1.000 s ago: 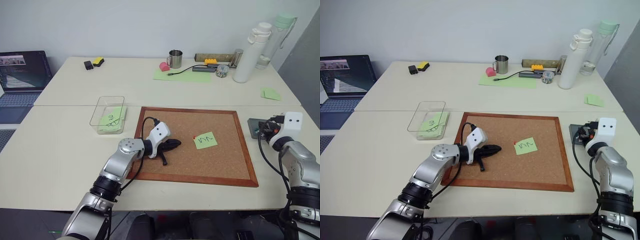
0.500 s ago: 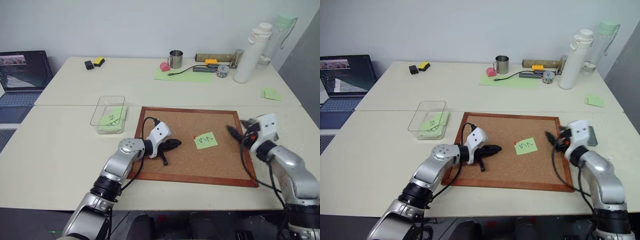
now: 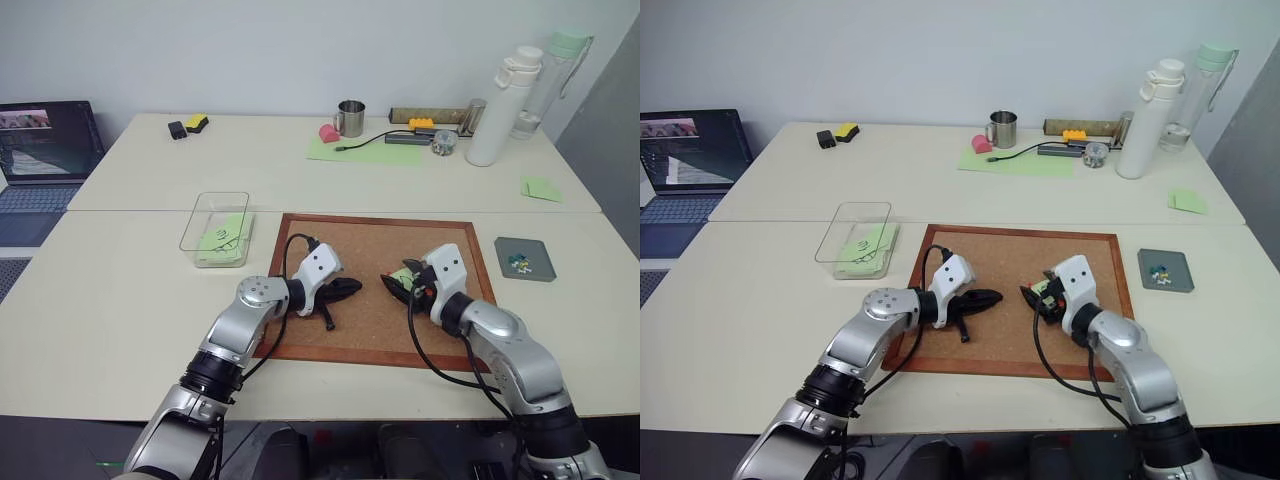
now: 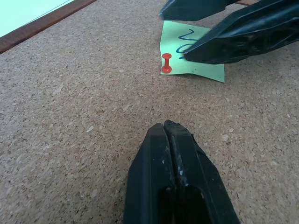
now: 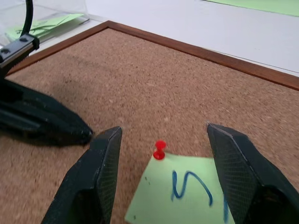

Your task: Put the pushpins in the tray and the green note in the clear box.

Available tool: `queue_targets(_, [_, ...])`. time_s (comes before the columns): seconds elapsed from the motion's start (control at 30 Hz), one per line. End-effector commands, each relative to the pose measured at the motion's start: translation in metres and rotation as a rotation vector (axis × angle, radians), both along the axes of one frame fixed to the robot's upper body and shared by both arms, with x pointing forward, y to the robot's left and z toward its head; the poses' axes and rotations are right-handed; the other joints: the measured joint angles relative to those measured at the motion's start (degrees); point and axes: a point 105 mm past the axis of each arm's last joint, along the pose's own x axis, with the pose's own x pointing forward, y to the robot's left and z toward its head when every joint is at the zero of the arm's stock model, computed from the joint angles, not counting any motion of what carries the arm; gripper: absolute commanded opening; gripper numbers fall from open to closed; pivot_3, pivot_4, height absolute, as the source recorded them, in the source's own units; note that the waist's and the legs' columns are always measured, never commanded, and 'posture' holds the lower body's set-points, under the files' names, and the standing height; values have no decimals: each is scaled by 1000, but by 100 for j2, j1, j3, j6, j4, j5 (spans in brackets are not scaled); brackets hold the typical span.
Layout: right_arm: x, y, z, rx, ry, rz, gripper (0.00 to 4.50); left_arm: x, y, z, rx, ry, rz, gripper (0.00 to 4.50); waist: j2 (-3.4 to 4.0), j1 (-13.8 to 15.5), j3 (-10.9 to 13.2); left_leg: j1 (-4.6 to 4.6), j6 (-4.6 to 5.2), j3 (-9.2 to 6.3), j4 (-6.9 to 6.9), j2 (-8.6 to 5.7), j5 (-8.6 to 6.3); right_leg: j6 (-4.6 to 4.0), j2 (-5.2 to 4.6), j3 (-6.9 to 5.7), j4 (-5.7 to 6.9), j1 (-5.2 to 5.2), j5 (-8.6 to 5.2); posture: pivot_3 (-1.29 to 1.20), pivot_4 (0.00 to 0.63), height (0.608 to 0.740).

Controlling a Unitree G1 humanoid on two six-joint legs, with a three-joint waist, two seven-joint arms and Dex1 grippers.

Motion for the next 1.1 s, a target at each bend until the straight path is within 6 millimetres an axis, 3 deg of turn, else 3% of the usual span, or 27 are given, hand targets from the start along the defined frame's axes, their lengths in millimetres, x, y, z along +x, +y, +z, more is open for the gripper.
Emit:
queue_targets(0.03, [3, 7, 0, 7, 5, 22, 3002, 1, 13, -13, 39, 42, 50, 0, 0, -1, 0, 0, 0, 0, 0, 0, 0, 0, 0, 1, 0, 0, 0, 0, 150, 740])
queue_targets(0.17, [6, 9, -5, 4, 19, 15, 2495, 0, 14, -13, 39, 42, 55, 0, 0, -4, 0, 0, 0, 0, -1, 0, 0, 0, 0, 0, 0, 0, 0, 0, 150, 740])
queue_targets(0.37, [6, 10, -6, 10, 24, 18, 913, 0, 15, -13, 40, 43, 60, 0, 0, -5, 0, 1, 0, 0, -1, 1, 0, 0, 0, 0, 0, -1, 0, 0, 150, 740])
queue_targets(0.5, [6, 10, -5, 15, 22, 20, 118, -1, 16, -13, 40, 44, 61, 0, 0, -10, 0, 1, 0, 0, -1, 1, 0, 0, 0, 1, 0, -1, 0, 0, 150, 740])
queue_targets(0.67, [6, 8, -1, 23, -1, 20, 49, -1, 15, -14, 43, 45, 57, 0, 0, -20, 0, 1, 0, 0, -2, 1, 0, 0, 1, 1, 0, -1, 0, 0, 150, 740])
queue_targets(0.9, [-7, 10, 35, 112, -100, 75, 49, -1, 14, -15, 46, 45, 47, 0, 0, -2, 1, -2, 0, -1, -3, 1, 0, 0, 0, 0, -1, -3, 0, 0, 150, 740])
queue_targets(1.1, [-11, 2, 44, 39, -160, 64, 49, -3, 13, -15, 45, 42, 38, 0, -3, -9, -2, -5, 0, -1, -2, 1, 0, 0, 0, 0, -2, -6, 0, 0, 150, 740])
